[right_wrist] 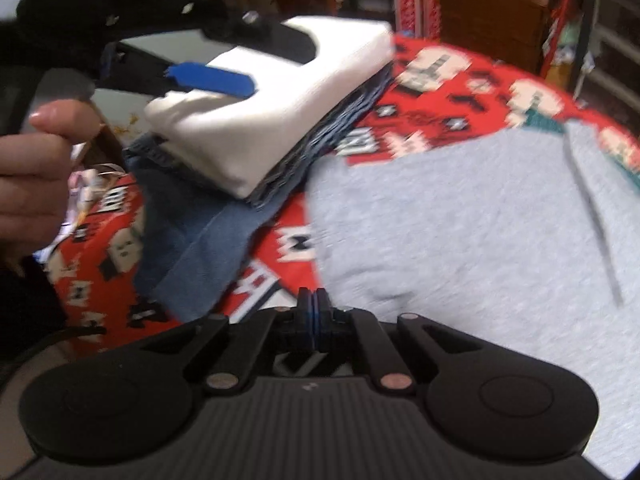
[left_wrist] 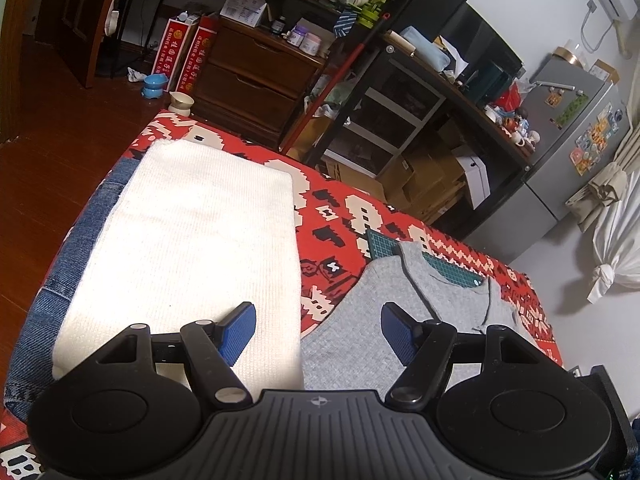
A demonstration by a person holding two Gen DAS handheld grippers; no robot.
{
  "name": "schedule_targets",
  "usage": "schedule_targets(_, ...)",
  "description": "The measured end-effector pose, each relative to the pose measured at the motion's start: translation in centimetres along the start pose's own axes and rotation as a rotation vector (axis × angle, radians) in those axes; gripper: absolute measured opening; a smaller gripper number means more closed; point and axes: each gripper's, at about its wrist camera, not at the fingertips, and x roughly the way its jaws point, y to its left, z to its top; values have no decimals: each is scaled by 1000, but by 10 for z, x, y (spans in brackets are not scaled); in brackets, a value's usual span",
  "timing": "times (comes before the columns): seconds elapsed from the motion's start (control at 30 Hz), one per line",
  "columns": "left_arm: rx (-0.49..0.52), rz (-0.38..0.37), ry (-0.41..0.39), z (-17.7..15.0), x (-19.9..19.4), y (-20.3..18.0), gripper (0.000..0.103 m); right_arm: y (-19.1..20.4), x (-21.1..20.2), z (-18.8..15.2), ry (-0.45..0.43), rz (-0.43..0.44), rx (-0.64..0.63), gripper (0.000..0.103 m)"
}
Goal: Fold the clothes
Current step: 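Move both open grippers back over the grey shirt hem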
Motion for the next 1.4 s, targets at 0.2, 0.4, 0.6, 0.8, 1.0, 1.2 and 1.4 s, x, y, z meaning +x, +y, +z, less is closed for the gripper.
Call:
schedule_targets(0.2, 21, 4, 4, 0, 0, -5, 69, 5, -26, 1, -50, 21, 26, 8)
schedule_targets(0.4, 72, 10, 9, -5, -1, -20, 69, -11, -85, 3, -140, -14, 113, 18)
schedule_targets(0.6, 146, 17, 40, -25, 0, -47, 69, -44, -140, -16, -192, -71, 216, 27)
schedule_targets(0.8, 235, 17, 77, -54, 2, -85, 66, -75, -180, -60, -211, -194, 273, 33)
schedule_targets(1.0, 373, -10, 158, -88, 13, -132, 55, -100, -202, -112, -191, -294, 309, 33)
schedule_targets(1.2, 331, 12, 286, -118, 33, -145, 19, -120, -217, -159, -196, -306, 387, 33)
schedule_targets(1.4, 217, 29, 369, -132, 32, -133, 5, -130, -222, -187, -216, -278, 447, 33)
